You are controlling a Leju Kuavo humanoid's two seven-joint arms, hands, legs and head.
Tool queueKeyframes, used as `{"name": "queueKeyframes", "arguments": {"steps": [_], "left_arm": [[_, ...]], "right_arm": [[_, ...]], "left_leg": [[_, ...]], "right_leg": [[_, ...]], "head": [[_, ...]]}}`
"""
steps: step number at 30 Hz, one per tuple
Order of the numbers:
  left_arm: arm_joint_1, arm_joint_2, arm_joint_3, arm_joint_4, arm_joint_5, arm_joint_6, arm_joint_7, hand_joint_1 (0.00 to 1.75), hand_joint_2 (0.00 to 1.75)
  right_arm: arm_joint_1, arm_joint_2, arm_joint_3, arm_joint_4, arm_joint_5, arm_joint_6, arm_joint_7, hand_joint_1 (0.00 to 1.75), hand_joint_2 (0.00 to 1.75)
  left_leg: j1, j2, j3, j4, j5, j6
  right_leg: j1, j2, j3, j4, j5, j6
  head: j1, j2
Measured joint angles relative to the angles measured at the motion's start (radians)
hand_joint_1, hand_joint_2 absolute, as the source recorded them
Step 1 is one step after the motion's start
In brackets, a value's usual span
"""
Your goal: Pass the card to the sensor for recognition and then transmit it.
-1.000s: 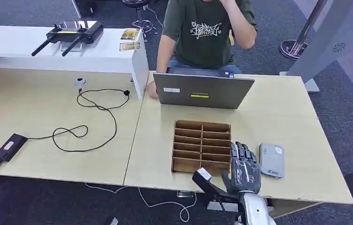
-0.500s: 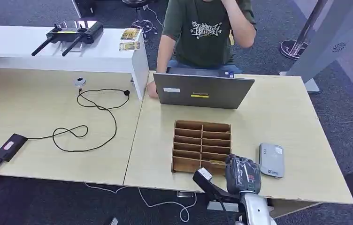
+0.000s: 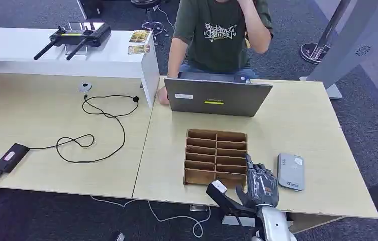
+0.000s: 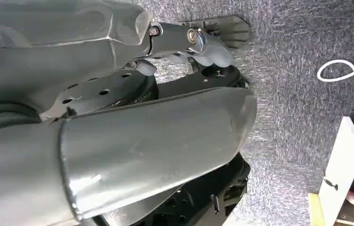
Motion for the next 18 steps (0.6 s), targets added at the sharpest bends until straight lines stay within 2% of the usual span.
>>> {"name": "queueKeyframes", "arguments": {"steps": [18], "left_arm": [[-0.001,0.000,0.000,0.000,0.002,0.000,-0.011,0.00,0.00]], "right_arm": [[-0.009,0.000,0.021,0.001,0.000,-0.013,-0.019,0.00,1.75]], "left_leg": [[0.000,0.000,0.000,0.000,0.000,0.000]], "right_leg": [[0.000,0.000,0.000,0.000,0.000,0.000]], "head": [[0.000,0.000]]}}
